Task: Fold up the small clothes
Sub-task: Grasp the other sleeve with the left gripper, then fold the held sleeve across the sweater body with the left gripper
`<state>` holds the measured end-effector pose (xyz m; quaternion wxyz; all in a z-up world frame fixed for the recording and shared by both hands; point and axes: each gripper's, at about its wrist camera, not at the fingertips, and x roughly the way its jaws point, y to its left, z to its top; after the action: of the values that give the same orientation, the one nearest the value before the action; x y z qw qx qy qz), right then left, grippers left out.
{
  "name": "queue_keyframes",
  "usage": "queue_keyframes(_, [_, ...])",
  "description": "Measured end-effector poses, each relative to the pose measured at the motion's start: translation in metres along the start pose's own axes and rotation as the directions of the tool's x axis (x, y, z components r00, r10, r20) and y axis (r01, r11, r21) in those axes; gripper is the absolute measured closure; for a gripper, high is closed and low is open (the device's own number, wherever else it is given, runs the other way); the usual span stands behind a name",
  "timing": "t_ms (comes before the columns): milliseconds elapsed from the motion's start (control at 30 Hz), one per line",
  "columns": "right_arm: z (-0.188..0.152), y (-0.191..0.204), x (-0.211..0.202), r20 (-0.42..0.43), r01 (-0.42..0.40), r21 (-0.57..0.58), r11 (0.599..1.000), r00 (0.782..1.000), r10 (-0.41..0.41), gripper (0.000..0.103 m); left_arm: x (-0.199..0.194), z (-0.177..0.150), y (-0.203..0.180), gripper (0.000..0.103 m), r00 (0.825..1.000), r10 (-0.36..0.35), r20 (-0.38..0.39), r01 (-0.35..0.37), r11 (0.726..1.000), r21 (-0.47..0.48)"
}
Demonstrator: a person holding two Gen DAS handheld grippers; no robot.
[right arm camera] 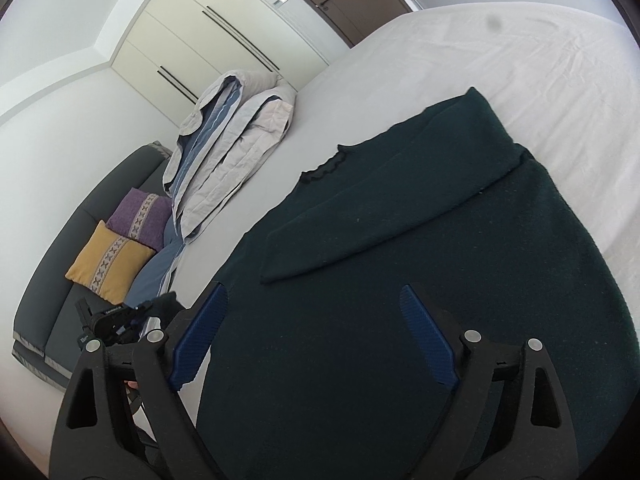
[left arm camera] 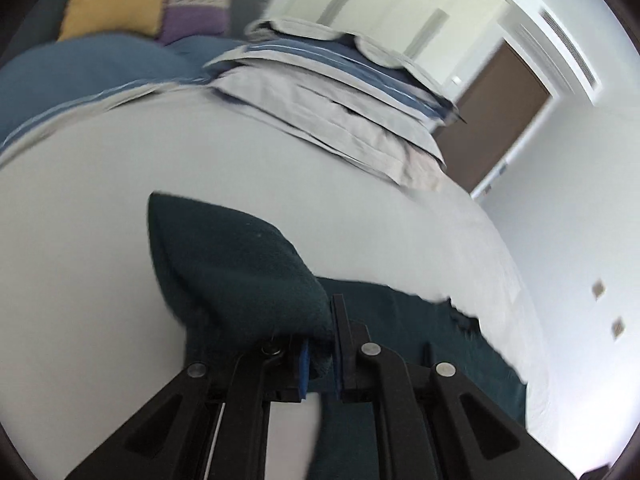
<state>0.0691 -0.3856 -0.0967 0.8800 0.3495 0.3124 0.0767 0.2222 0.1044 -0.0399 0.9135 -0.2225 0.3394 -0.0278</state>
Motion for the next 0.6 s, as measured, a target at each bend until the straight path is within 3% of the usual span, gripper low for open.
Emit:
queue_keyframes(67, [0.002,-0.015,-0.004,0.005,0.01,0.02,1.0,1.0,-0.01,0.015,0.019,-0.031,-0.062,0.095,1.0,0.0,-0.027,0.004,0.985,0.17])
queue_keyframes(167, [0.006,-0.036,-0.006,0.003,0.03,0.046,0.998,1.0,-0.03,0.015,0.047,-0.09,-0.129,0.093,0.996,0.04,-0.08,-0.007,0.926,0.377])
queue_keyframes(233, [0.008,-0.049,-0.007,-0.006,0.036,0.061,0.998,0.999,-0.035,0.015,0.07,-0.126,-0.149,0.081,0.987,0.079,-0.141,-0.007,0.894,0.449])
queue_keyframes(300, [0.011,-0.057,-0.003,-0.033,0.051,0.06,0.997,0.998,-0.049,0.015,0.086,-0.15,-0.149,0.068,0.972,0.134,-0.191,-0.028,0.879,0.476])
queue_keyframes(367, [0.013,-0.063,0.002,-0.06,0.064,0.057,0.996,0.996,-0.061,0.014,0.079,-0.155,-0.143,0.056,0.976,0.11,-0.19,-0.009,0.885,0.466])
queue_keyframes(400, [0.016,-0.064,0.007,-0.072,0.064,0.054,0.997,0.996,-0.06,0.014,0.073,-0.153,-0.14,0.04,0.977,0.093,-0.193,0.004,0.893,0.45])
queue_keyframes(467, [0.022,-0.061,0.02,-0.1,0.061,0.044,0.997,0.993,-0.057,0.014,0.058,-0.146,-0.131,0.018,0.983,0.09,-0.16,-0.014,0.906,0.423])
queue_keyframes(600, [0.033,-0.035,0.064,-0.179,-0.012,0.028,1.0,0.984,0.017,0.014,0.033,-0.137,-0.107,0.012,0.991,0.06,-0.118,-0.013,0.929,0.369])
